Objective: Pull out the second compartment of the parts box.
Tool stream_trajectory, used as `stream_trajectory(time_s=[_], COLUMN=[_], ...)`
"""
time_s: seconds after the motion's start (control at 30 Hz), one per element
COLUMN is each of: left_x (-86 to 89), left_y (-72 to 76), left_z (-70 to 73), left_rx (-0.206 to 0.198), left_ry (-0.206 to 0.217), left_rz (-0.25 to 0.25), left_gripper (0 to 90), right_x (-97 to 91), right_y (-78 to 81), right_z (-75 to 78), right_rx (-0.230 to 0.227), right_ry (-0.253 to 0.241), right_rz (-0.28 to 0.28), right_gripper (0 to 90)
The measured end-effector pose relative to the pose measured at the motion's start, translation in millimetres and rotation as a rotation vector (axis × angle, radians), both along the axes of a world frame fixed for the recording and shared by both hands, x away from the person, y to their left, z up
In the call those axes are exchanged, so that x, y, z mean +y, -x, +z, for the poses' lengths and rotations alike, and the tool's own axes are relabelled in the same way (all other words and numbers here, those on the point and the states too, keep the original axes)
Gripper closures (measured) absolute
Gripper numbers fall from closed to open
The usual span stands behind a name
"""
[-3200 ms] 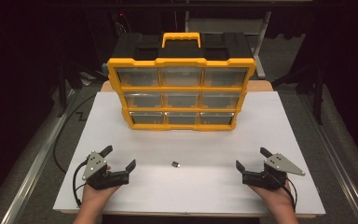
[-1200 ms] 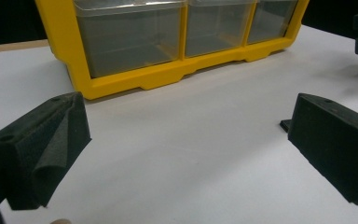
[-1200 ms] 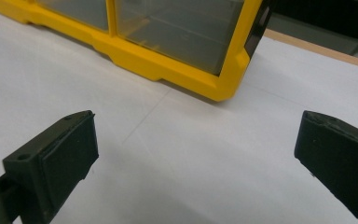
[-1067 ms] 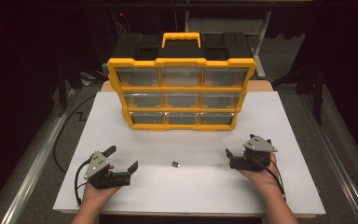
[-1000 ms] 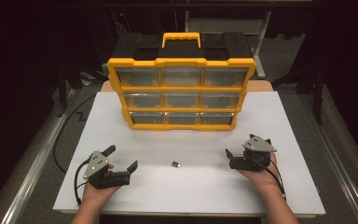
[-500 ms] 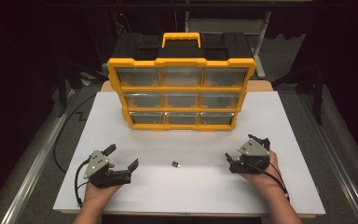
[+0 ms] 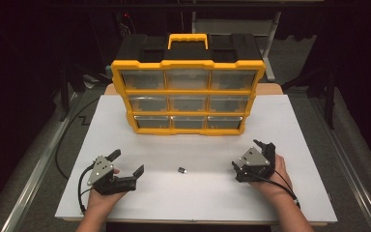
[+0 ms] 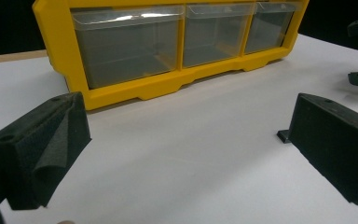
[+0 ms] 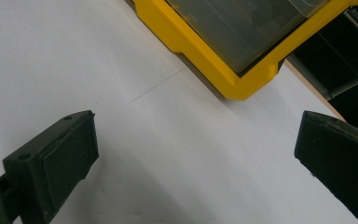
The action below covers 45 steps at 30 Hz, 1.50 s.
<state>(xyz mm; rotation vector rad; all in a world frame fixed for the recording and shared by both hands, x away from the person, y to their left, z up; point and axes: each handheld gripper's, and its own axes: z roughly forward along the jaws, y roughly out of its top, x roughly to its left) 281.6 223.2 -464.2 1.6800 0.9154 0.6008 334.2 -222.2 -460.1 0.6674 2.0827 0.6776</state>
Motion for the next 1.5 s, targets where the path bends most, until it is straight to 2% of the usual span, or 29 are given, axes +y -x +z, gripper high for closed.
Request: stream_trajectory(time_s=[0.07,0.1,0.2,0.23,0.33,0.37,0.5,0.53,0.57,0.77,0.87,0.9,0.97,1.0,1.1,1.17,1.5], left_x=[-0.2,0.3,2.5,3.4,4.7,4.7,4.9,5.1,5.6,5.7,5.4,5.5,5.5,5.5,5.9,6.3,6.5], left_y=[0.0,0.1,0.7,1.2,1.3,1.3,0.8,1.0,1.6,1.8,1.9,1.9,2.0,2.3,2.4,2.4,1.8], left_z=[-0.2,0.1,0.3,0.4,0.9,0.9,0.9,1.0,1.3,1.5,1.3,1.4,1.3,1.0,1.3,1.5,0.9], left_rx=[-0.001,-0.002,-0.001,-0.004,-0.006,-0.006,-0.009,-0.008,-0.007,-0.006,-0.008,-0.006,-0.005,-0.006,-0.008,-0.007,-0.001], left_ry=[-0.006,-0.011,-0.004,0.002,0.001,0.001,0.002,0.004,-0.004,-0.005,-0.006,-0.005,-0.005,-0.004,-0.005,-0.004,-0.01], left_rz=[-0.007,-0.011,-0.005,-0.004,-0.006,-0.006,-0.005,-0.004,-0.007,-0.008,-0.009,-0.009,-0.008,-0.009,-0.007,-0.006,-0.006], left_gripper=[0.3,0.3,0.3,0.3,0.3,0.3,0.3,0.3,0.3,0.3,0.3,0.3,0.3,0.3,0.3,0.3,0.3], right_x=[1.3,3.5,6.4,7.9,11.0,11.0,17.6,17.6,19.7,25.0,26.0,26.3,26.7,27.4,28.5,29.4,33.0], right_y=[0.9,2.0,3.4,4.3,5.7,5.7,8.4,8.4,10.0,13.5,14.2,15.1,15.6,16.1,16.6,16.9,19.1], right_z=[0.1,1.6,2.5,1.8,0.5,0.5,-0.5,-0.5,-0.6,-1.7,-1.2,-0.3,-0.6,-0.8,-1.1,-1.8,-3.5], right_rx=[0.003,-0.012,-0.03,-0.026,-0.031,-0.031,-0.054,-0.054,-0.062,-0.092,-0.104,-0.107,-0.11,-0.115,-0.112,-0.117,-0.151], right_ry=[0.001,0.032,0.08,0.078,0.119,0.119,0.185,0.185,0.209,0.281,0.304,0.327,0.334,0.365,0.39,0.426,0.525], right_rz=[-0.001,0.009,0.023,0.017,0.029,0.029,0.05,0.05,0.055,0.076,0.083,0.091,0.094,0.1,0.098,0.101,0.124], right_gripper=[0.2,0.2,0.2,0.2,0.2,0.2,0.2,0.2,0.2,0.2,0.2,0.2,0.2,0.2,0.2,0.2,0.2])
